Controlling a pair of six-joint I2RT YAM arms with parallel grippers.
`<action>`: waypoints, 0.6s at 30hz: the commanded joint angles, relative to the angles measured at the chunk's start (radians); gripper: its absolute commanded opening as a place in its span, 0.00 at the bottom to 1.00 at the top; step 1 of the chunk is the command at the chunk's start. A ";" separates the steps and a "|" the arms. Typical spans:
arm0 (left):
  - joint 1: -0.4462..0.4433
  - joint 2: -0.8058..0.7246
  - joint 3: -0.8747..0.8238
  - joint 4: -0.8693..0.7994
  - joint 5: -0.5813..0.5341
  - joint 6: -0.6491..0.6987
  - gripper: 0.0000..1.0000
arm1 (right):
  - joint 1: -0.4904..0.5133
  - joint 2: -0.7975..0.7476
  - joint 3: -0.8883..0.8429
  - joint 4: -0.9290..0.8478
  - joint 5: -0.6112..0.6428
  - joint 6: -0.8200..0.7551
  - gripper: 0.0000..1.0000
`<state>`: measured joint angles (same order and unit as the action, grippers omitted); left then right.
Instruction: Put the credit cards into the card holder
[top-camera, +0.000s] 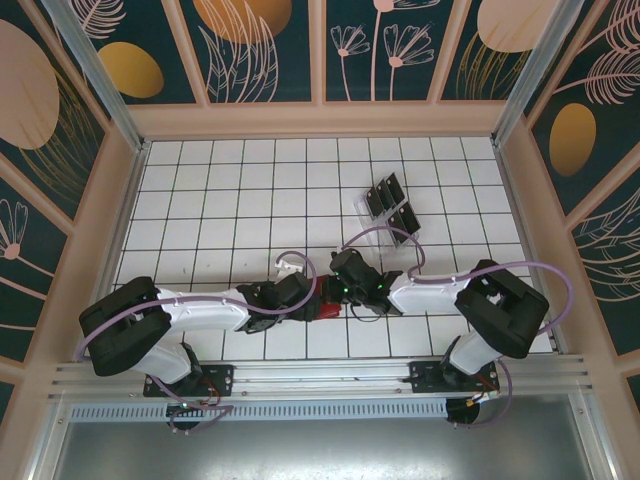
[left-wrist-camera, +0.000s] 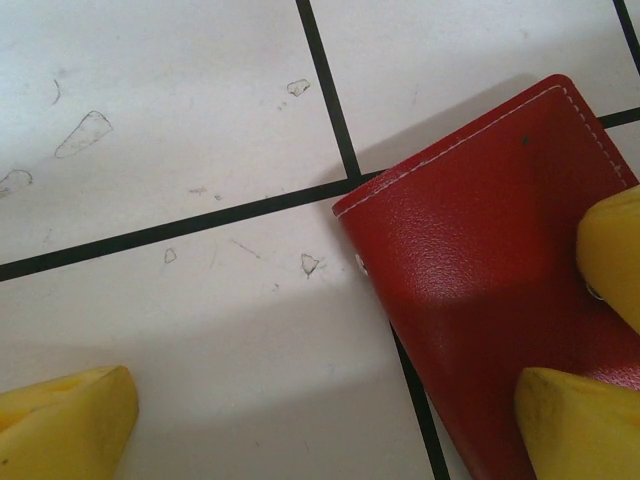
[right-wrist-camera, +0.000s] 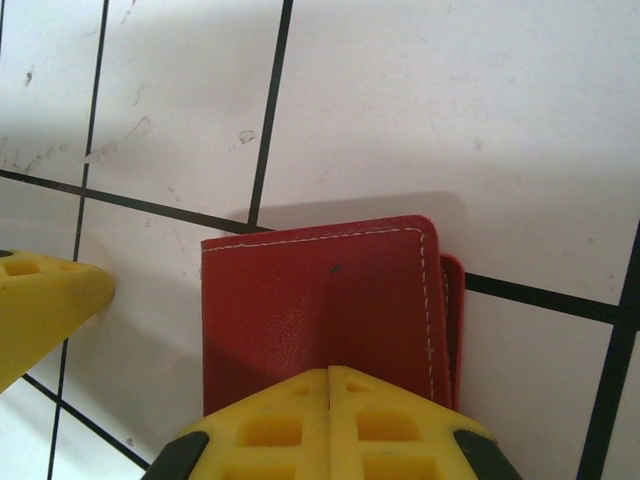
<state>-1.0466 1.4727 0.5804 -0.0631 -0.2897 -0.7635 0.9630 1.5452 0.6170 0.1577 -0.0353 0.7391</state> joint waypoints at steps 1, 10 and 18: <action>0.002 0.031 -0.015 -0.014 0.015 -0.012 0.97 | 0.008 0.044 -0.035 0.000 0.000 0.009 0.00; 0.002 0.028 -0.017 -0.010 0.019 -0.012 0.96 | 0.017 0.047 -0.062 0.009 0.000 0.025 0.00; 0.001 0.027 -0.022 -0.006 0.020 -0.013 0.96 | 0.016 -0.009 -0.018 -0.036 0.028 0.015 0.00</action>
<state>-1.0466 1.4731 0.5804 -0.0631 -0.2901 -0.7635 0.9642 1.5444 0.5884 0.2165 -0.0284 0.7498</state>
